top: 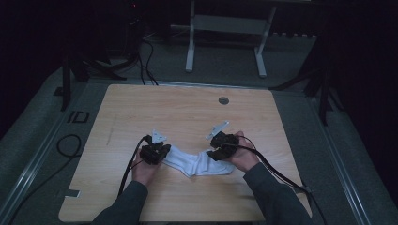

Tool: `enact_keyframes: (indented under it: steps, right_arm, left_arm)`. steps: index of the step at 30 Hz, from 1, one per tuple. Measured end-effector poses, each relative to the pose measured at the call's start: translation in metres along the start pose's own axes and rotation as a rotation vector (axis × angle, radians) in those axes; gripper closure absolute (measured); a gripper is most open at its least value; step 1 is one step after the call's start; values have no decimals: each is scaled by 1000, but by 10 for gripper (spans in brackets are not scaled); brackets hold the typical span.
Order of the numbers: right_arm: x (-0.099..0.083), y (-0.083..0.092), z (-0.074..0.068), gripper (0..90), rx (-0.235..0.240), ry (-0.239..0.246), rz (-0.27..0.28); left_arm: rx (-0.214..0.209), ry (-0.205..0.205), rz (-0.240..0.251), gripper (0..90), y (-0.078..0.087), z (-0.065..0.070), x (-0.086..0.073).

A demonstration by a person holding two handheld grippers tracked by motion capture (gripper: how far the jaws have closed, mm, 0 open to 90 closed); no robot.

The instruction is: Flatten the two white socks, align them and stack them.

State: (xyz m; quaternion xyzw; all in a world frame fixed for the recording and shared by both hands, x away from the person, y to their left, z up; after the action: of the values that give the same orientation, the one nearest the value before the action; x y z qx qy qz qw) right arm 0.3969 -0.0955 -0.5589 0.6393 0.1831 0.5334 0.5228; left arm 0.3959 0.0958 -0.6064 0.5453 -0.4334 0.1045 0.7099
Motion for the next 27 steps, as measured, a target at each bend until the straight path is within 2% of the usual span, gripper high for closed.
enact_keyframes:
  steps: [8,11,17,27]
  right_arm:
    - [-24,2,3,555,8,-35,-17]
    - [-31,2,2,558,17,-50,-18]
    - [-44,-4,-1,561,32,-64,-39]
    - [-52,-15,0,569,44,-106,-55]
  left_arm:
    - [-16,-8,-11,895,2,4,-3]
    - [-13,-14,-48,896,-1,4,-9]
    - [0,-28,-55,898,-2,6,-12]
    - [11,-24,-51,899,-1,7,-14]
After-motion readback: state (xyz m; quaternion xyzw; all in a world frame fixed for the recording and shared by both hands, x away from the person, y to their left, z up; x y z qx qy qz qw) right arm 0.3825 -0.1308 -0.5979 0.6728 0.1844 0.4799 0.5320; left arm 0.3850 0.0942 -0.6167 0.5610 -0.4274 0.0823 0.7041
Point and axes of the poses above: each handheld gripper's, and its own axes: y roughly backward along the jaws, x roughly out of its top, z roughly to its right, the point moved 9 cm from there along -y, roughly forward along the jaws, and after that the axes turned 1 degree about x, right-handed, at the moved point
